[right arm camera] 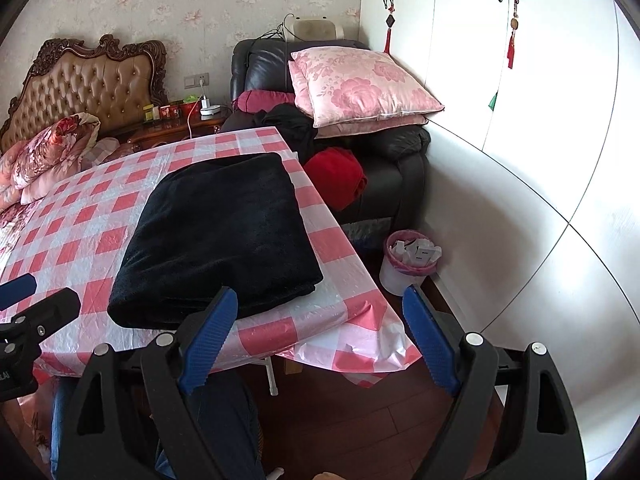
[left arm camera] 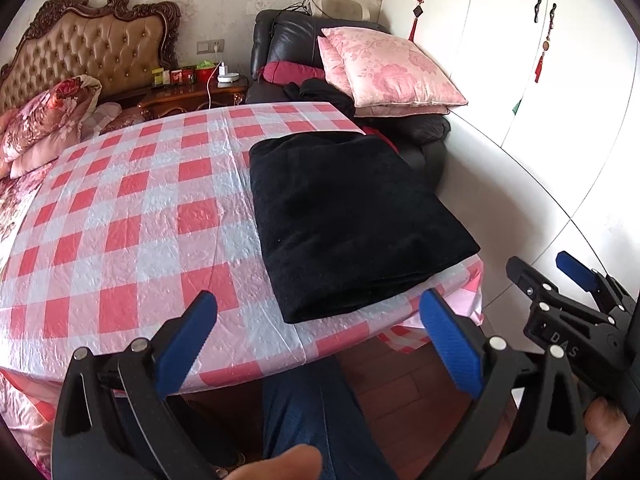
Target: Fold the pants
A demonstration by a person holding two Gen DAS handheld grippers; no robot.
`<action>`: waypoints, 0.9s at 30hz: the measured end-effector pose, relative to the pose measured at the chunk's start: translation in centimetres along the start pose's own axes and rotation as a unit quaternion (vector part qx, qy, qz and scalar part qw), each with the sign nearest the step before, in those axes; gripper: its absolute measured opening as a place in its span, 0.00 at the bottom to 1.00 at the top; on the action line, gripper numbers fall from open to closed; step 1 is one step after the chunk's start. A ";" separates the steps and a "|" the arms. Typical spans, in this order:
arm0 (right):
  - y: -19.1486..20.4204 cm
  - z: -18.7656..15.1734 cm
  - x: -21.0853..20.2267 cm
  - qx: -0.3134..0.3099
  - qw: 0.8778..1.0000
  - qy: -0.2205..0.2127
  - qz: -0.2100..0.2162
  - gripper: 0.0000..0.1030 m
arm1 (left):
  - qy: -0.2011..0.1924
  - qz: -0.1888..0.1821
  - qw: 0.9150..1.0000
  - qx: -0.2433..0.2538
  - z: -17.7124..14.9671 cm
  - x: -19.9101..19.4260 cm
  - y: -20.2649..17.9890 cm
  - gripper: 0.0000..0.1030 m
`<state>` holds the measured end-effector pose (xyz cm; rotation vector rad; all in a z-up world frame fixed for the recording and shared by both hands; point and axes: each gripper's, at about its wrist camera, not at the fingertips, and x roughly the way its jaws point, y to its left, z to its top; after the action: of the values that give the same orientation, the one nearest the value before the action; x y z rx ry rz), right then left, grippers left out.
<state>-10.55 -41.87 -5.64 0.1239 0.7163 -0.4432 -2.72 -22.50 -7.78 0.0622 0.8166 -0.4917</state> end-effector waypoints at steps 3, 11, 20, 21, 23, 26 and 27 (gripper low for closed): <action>0.0 -0.2 0.1 -0.001 1.000 0.002 0.001 0.79 | -0.003 0.002 1.000 0.001 0.0 0.0 0.0 0.98; -0.2 -0.4 0.2 0.002 1.000 0.004 0.001 0.79 | -0.007 0.009 1.000 0.007 0.1 0.2 -0.2 0.98; -0.3 -0.4 0.2 0.002 1.000 0.004 0.002 0.79 | -0.010 0.008 1.000 0.012 0.2 0.2 -0.6 0.98; -0.3 -0.4 0.2 0.002 1.000 0.004 0.002 0.79 | -0.011 0.009 1.000 0.012 0.2 0.2 -0.6 0.98; -0.3 -0.4 0.2 0.002 1.000 0.004 0.002 0.79 | -0.012 0.008 1.000 0.013 0.2 0.2 -0.6 0.98; -0.3 -0.4 0.3 0.002 1.000 0.004 0.002 0.79 | -0.013 0.008 1.000 0.013 0.2 0.1 -0.8 0.98; -0.3 -0.4 0.2 0.002 1.000 0.004 0.002 0.79 | -0.012 0.008 1.000 0.013 0.2 0.1 -0.7 0.98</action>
<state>-10.76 -42.08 -6.10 0.1307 0.7229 -0.4403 -2.79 -23.28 -7.61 0.0864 0.7855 -0.4877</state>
